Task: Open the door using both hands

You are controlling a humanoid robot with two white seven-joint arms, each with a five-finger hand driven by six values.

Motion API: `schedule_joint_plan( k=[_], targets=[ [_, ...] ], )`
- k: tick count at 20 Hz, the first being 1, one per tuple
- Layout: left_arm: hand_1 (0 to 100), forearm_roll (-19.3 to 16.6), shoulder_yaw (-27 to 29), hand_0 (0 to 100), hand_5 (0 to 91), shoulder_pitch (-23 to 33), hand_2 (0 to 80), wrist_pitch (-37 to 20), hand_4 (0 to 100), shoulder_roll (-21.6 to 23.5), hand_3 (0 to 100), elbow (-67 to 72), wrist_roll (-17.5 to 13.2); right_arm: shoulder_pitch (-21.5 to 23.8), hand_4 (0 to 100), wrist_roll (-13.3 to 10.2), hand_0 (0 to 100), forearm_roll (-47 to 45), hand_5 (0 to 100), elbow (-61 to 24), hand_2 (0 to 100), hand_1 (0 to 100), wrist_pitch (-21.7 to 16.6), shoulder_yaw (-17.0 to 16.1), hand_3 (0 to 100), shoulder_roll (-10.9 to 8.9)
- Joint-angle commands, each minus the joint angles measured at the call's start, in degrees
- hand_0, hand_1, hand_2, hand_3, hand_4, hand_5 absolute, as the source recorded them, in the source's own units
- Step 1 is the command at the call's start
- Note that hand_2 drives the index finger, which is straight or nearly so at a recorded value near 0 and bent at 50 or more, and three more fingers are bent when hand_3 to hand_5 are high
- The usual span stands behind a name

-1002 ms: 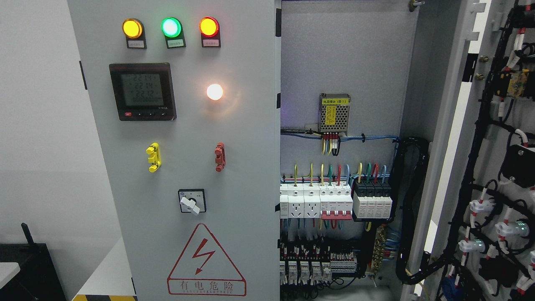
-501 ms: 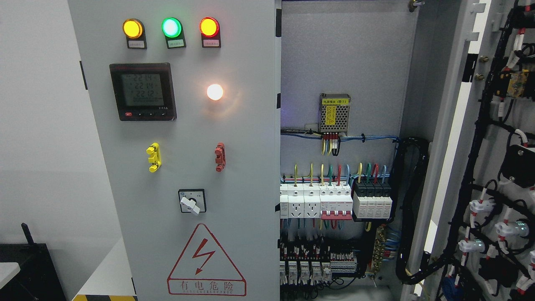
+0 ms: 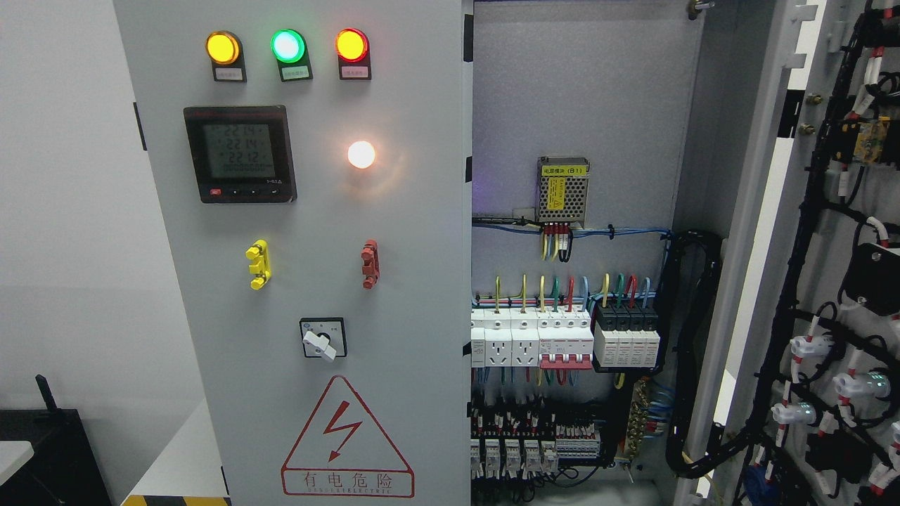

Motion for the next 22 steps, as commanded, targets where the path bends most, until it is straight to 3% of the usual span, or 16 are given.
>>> schedule_joint_plan(
  k=[1, 4, 9, 15, 19, 22],
  targets=[
    [0, -0.02, 0.25, 0, 0.0, -0.20, 0.0, -0.02, 0, -0.61, 0, -0.05, -0.04, -3.58, 0, 0.00, 38, -0.02, 0, -14.61, 0, 0, -0.72, 3.69, 0, -0.92],
    [0, -0.02, 0.25, 0, 0.0, -0.20, 0.0, -0.02, 0, -0.61, 0, -0.05, -0.04, -6.83, 0, 0.08, 38, -0.02, 0, -15.31, 0, 0, -2.91, 5.09, 0, -0.83],
    [0, -0.02, 0.25, 0, 0.0, -0.20, 0.0, -0.02, 0, -0.61, 0, -0.05, -0.04, -15.62, 0, -0.09, 38, -0.02, 0, -17.24, 0, 0, -2.40, 8.78, 0, -0.83],
    [0, -0.02, 0.25, 0, 0.0, -0.20, 0.0, -0.02, 0, -0.61, 0, -0.05, -0.04, -26.34, 0, -0.18, 38, -1.16, 0, -17.77, 0, 0, 9.19, 9.32, 0, -0.66],
    [0, -0.02, 0.25, 0, 0.0, -0.20, 0.0, -0.02, 0, -0.61, 0, -0.05, -0.04, -34.69, 0, -0.35, 38, -2.48, 0, -16.72, 0, 0, 12.02, 9.40, 0, 0.13],
    [0, 0.06, 0.25, 0, 0.0, -0.12, 0.0, -0.02, 0, -0.61, 0, 0.03, -0.04, -39.96, 0, -0.35, 38, -4.58, 0, -16.54, 0, 0, 17.10, 10.10, 0, 1.45]
  ],
)
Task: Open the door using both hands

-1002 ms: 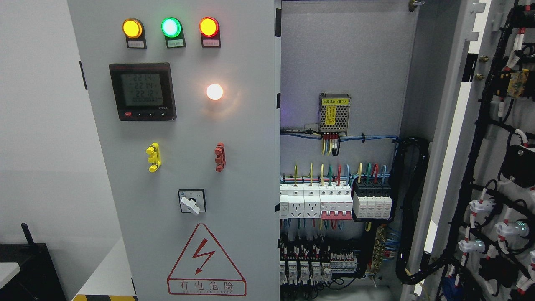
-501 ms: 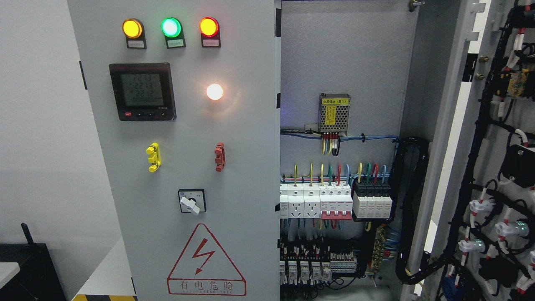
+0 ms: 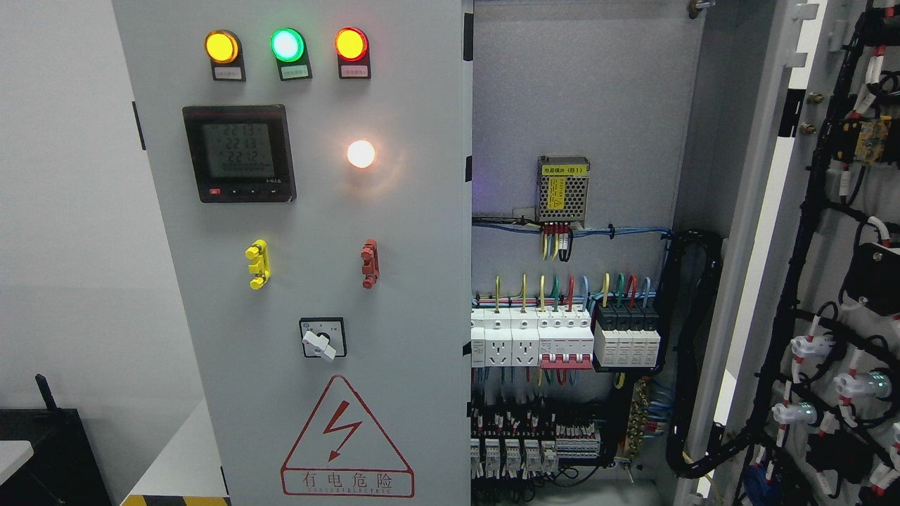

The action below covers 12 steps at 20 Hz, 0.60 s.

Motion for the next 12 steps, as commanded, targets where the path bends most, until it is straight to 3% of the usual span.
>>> schedule_joint_plan(
  k=[1, 4, 8, 12],
  targets=[
    [0, -0.02, 0.03, 0, 0.0, 0.00, 0.0, -0.01, 0, -0.09, 0, -0.03, -0.04, -12.42, 0, -0.07, 38, -4.27, 0, -1.72, 0, 0, 5.31, 3.18, 0, 1.61],
    [0, -0.02, 0.03, 0, 0.0, 0.00, 0.0, -0.01, 0, -0.09, 0, -0.03, -0.04, -16.73, 0, 0.01, 38, -7.36, 0, -1.45, 0, 0, 11.63, 3.54, 0, 1.52],
    [0, -0.02, 0.03, 0, 0.0, 0.00, 0.0, -0.01, 0, -0.09, 0, -0.03, -0.04, -20.52, 0, 0.02, 38, -8.24, 0, 0.04, 0, 0, 15.25, 3.54, 0, 1.70],
    [0, -0.02, 0.03, 0, 0.0, 0.00, 0.0, -0.01, 0, -0.09, 0, -0.03, -0.04, -23.77, 0, 0.10, 38, -8.60, 0, 1.54, 0, 0, 19.56, 3.45, 0, 3.80]
  ],
)
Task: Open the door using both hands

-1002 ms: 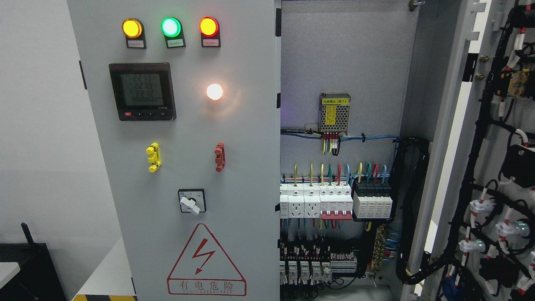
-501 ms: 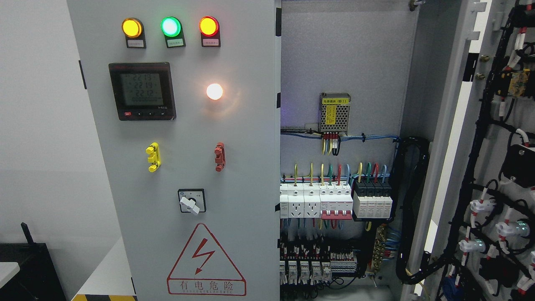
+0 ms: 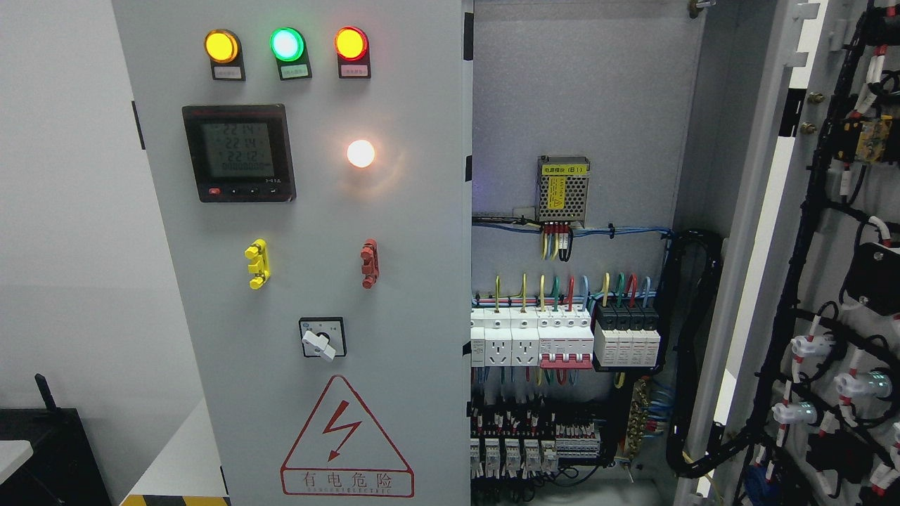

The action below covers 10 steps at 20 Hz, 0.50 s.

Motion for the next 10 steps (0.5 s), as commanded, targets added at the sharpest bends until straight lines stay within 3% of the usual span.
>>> schedule_joint_plan(
  k=[1, 10],
  targets=[
    [0, -0.01, 0.01, 0, 0.0, -0.01, 0.0, -0.01, 0, -0.02, 0, -0.02, -0.04, -6.50, 0, 0.39, 38, -1.50, 0, 1.91, 0, 0, 3.01, 1.22, 0, 2.64],
    [0, -0.01, 0.01, 0, 0.0, 0.07, 0.0, -0.01, 0, -0.02, 0, -0.02, -0.04, -14.14, 0, 0.65, 38, -1.67, 0, 8.67, 0, 0, 5.38, 1.66, 0, 2.82]
  ],
)
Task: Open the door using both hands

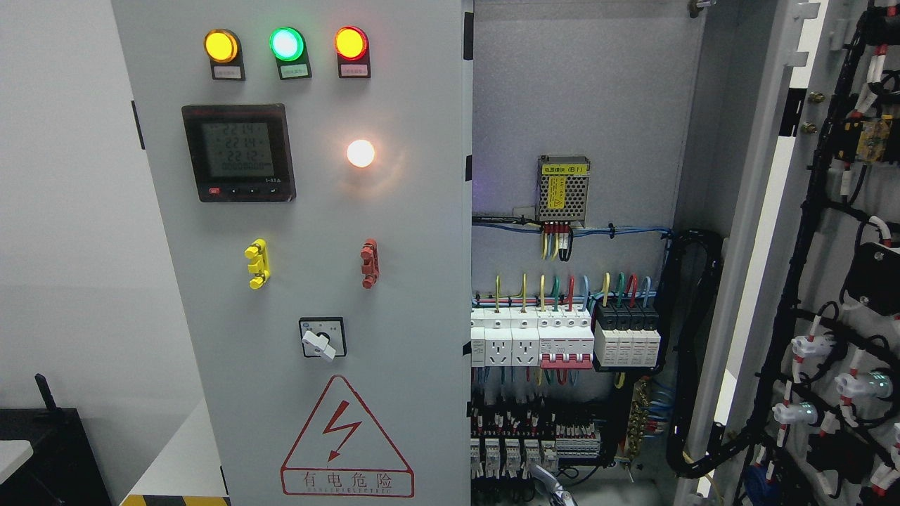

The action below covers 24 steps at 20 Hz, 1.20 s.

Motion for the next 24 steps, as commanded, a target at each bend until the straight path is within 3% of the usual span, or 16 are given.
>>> schedule_joint_plan(
  k=[1, 12, 18, 21, 24],
  targets=[
    [0, 0.08, 0.01, 0, 0.0, -0.01, 0.0, -0.01, 0, -0.01, 0, -0.01, -0.04, -6.32, 0, 0.12, 38, -0.34, 0, 6.94, 0, 0, 0.55, 0.75, 0, 1.34],
    [0, -0.01, 0.01, 0, 0.0, -0.01, 0.0, -0.01, 0, -0.01, 0, -0.01, -0.04, -13.62, 0, 0.30, 38, -0.52, 0, 15.38, 0, 0, 0.55, 2.15, 0, 1.69],
    [0, -0.01, 0.01, 0, 0.0, -0.01, 0.0, -0.01, 0, -0.01, 0, -0.01, -0.04, -15.91, 0, 0.39, 38, -5.61, 0, 17.58, 0, 0, 1.87, 2.59, 0, 1.34],
    [0, -0.01, 0.01, 0, 0.0, -0.01, 0.0, -0.01, 0, -0.01, 0, -0.01, -0.04, -16.78, 0, 3.02, 38, -5.61, 0, 17.75, 0, 0, 2.04, 2.94, 0, 1.34],
    [0, -0.01, 0.01, 0, 0.0, -0.01, 0.0, -0.01, 0, -0.01, 0, -0.01, -0.04, -17.66, 0, 3.11, 38, -5.61, 0, 18.89, 0, 0, 2.13, 3.03, 0, 1.34]
  ],
)
